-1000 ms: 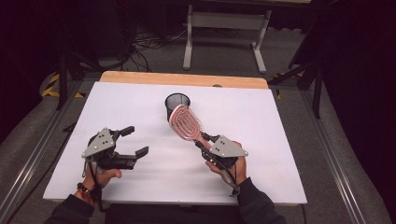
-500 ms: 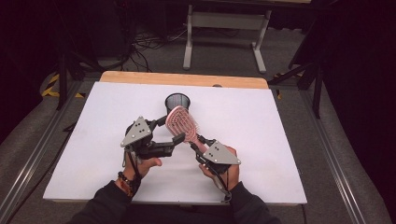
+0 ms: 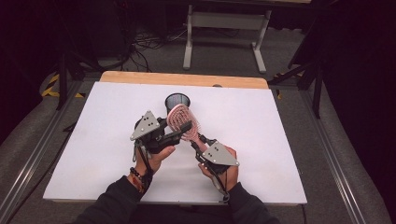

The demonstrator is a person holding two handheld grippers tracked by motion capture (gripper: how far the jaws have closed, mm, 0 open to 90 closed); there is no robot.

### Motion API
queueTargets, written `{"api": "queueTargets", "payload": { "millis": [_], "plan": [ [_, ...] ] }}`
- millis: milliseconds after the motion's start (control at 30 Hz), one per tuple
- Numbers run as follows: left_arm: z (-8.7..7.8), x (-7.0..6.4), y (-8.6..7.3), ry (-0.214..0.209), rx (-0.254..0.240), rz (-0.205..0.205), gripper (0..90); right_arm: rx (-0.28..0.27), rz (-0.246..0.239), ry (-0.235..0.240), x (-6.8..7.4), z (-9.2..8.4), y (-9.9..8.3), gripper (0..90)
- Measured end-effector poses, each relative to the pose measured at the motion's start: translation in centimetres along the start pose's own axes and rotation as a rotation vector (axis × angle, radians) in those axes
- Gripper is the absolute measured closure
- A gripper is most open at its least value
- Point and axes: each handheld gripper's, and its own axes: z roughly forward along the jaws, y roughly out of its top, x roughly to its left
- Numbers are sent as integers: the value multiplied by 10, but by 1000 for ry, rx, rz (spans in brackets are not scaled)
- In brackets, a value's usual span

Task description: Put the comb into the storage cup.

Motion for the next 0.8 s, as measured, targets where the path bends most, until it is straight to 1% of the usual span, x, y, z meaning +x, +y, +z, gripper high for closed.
{"api": "queueTargets", "payload": {
  "millis": [100, 167, 200, 300, 333, 367, 400, 433, 533, 567, 633, 667, 700, 733, 767, 800],
  "plan": [
    [2, 1, 1, -16, 7, -15, 579, 4, 9, -9, 0, 1, -2, 699],
    [3, 0, 2, -16, 10, -14, 600, 4, 19, -13, 0, 2, -3, 698],
    [5, -1, 3, -29, 8, -7, 605, 3, 22, -14, 0, 3, -3, 697],
    [6, -1, 4, -45, 1, -9, 619, 1, 47, 6, -2, 3, -4, 690],
    [6, -1, 4, -45, 1, -9, 623, -8, 60, 18, -2, 3, -5, 687],
    [6, -1, 4, -36, 7, -3, 623, -8, 60, 18, -2, 3, -5, 687],
    [6, -2, 5, -19, 10, 4, 627, -10, 63, 28, -2, 3, -5, 675],
    [6, -2, 5, -11, 6, 8, 627, -10, 63, 28, -2, 3, -5, 675],
    [5, 1, 5, -8, -1, 5, 628, -15, 53, 37, -1, 3, -4, 672],
    [4, 4, 6, -2, -8, 12, 628, -18, 52, 36, -1, 3, -4, 634],
    [3, 5, 7, -1, -11, 12, 628, -20, 50, 35, -1, 2, -4, 636],
    [2, 5, 7, 3, -8, 6, 628, -20, 46, 47, -1, 2, -3, 595],
    [2, 6, 8, 7, -11, 19, 628, -20, 46, 47, -1, 2, -3, 595],
    [1, 7, 9, 2, -14, 17, 628, -25, 43, 44, -1, 1, -3, 515],
    [1, 7, 9, 2, -14, 17, 628, -25, 43, 44, -1, 1, -3, 515],
    [0, 7, 11, 9, -20, 20, 628, -38, 40, 68, -3, -1, -3, 442]
  ]
}}
